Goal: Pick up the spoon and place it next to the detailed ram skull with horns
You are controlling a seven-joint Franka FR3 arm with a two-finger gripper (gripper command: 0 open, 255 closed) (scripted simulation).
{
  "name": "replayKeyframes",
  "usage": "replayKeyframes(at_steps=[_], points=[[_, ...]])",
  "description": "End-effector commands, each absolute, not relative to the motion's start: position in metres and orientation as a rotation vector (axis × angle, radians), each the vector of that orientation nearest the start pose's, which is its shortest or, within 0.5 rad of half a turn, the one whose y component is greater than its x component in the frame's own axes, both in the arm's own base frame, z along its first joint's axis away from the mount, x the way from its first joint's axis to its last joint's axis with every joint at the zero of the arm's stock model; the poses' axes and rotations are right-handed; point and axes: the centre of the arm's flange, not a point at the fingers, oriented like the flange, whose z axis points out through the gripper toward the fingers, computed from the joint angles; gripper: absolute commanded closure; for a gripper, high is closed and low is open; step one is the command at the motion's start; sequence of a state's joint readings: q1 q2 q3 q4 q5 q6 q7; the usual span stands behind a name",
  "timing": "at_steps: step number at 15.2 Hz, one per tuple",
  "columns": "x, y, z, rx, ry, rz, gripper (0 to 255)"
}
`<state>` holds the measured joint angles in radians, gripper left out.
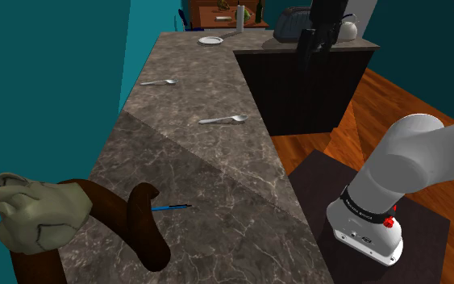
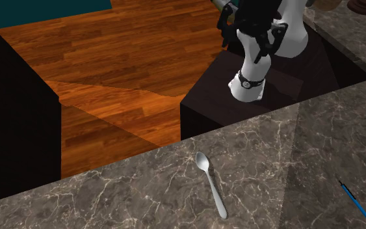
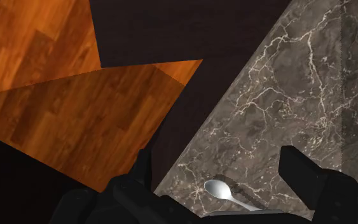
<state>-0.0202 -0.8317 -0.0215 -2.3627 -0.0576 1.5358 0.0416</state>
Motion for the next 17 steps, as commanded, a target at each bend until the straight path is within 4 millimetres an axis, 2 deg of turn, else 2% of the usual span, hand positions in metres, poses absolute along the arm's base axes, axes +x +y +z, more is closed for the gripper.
replayKeyframes(at_steps=[1,9,17], points=[[0.29,-0.021,0.598,-3.181,0.125,-0.008,0],[0.362,-0.031,0.528,-3.106,-0.225,-0.083,0],[0.436,-0.021,0.461,-2.992,-0.557,-0.155,0]])
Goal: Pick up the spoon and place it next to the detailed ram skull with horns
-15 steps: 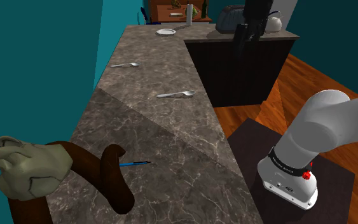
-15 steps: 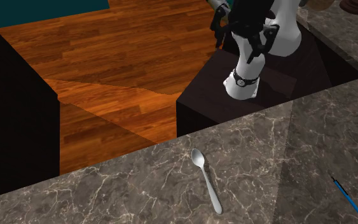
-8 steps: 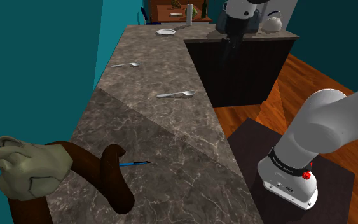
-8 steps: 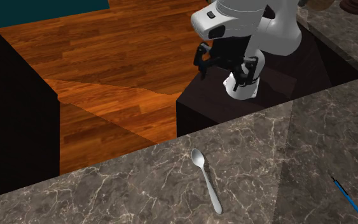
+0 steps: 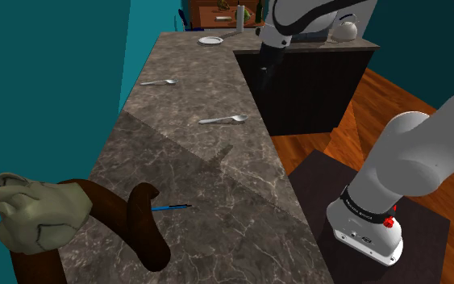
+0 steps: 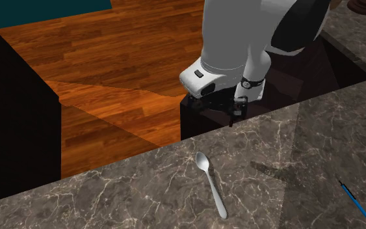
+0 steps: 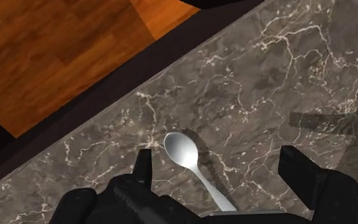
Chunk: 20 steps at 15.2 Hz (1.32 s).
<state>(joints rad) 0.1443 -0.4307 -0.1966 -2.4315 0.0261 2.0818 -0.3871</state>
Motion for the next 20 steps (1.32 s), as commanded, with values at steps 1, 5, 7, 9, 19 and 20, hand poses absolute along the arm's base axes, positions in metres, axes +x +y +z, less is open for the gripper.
replayKeyframes(at_steps=[1,5,7,9,19,20], points=[[0.445,-0.018,0.453,-2.975,-0.597,-0.163,0],[0.482,-0.004,0.421,-2.902,-0.754,-0.197,0],[0.5,0.005,0.406,-2.863,-0.83,-0.213,0],[0.517,0.015,0.391,-2.822,-0.905,-0.229,0],[0.544,0.04,0.336,-2.763,-1.004,-0.25,0],[0.544,0.041,0.333,-2.763,-1.004,-0.25,0]])
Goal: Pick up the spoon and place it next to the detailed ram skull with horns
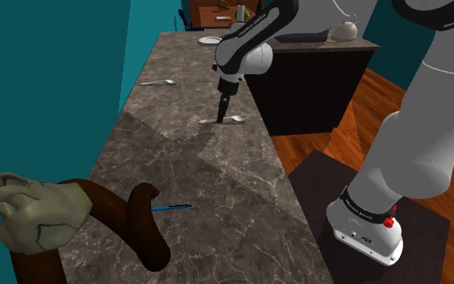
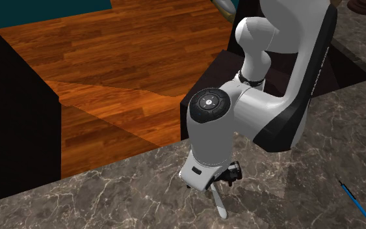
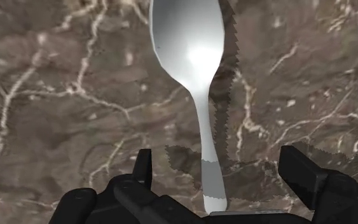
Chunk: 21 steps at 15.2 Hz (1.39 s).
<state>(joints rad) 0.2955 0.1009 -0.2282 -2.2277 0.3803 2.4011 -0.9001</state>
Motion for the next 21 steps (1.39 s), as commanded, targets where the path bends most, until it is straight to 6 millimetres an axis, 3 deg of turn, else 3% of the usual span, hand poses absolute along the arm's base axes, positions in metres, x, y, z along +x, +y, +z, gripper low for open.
replayKeyframes(at_steps=[1,7,8,17,21], points=[[0.544,0.041,0.333,-2.763,-1.004,-0.25,0],[0.544,0.041,0.333,-2.763,-1.004,-0.25,0],[0.544,0.041,0.333,-2.763,-1.004,-0.25,255],[0.544,0.041,0.333,-2.763,-1.004,-0.25,255],[0.544,0.041,0.354,-2.763,-1.004,-0.25,255]])
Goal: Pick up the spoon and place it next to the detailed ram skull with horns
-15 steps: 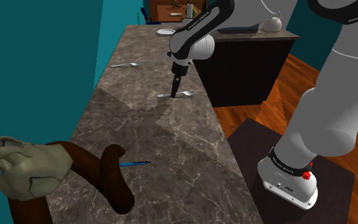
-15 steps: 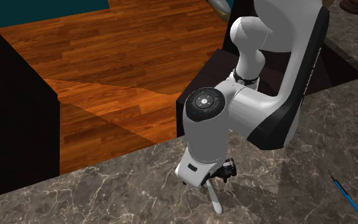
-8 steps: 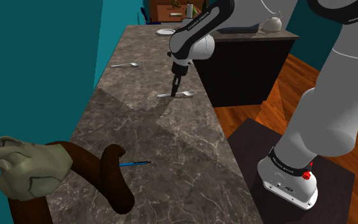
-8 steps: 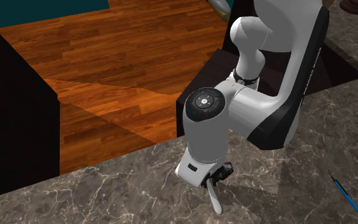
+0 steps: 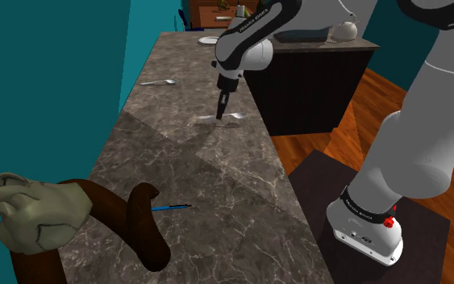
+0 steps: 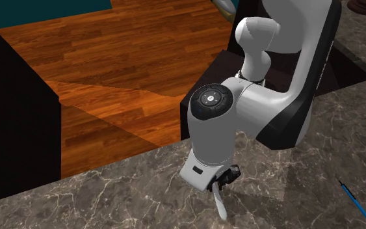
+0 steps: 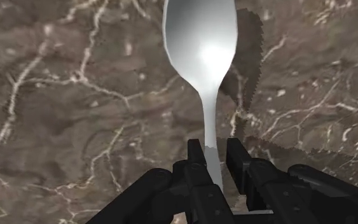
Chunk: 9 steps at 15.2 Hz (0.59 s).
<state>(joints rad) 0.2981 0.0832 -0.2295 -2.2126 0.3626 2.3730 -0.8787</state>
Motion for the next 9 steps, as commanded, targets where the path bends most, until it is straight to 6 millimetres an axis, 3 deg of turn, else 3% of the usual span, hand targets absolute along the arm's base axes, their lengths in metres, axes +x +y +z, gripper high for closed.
replayKeyframes(at_steps=[1,9], points=[[0.544,0.041,0.359,-2.763,-1.004,-0.25,255],[0.544,0.041,0.402,-2.763,-1.004,-0.25,255]])
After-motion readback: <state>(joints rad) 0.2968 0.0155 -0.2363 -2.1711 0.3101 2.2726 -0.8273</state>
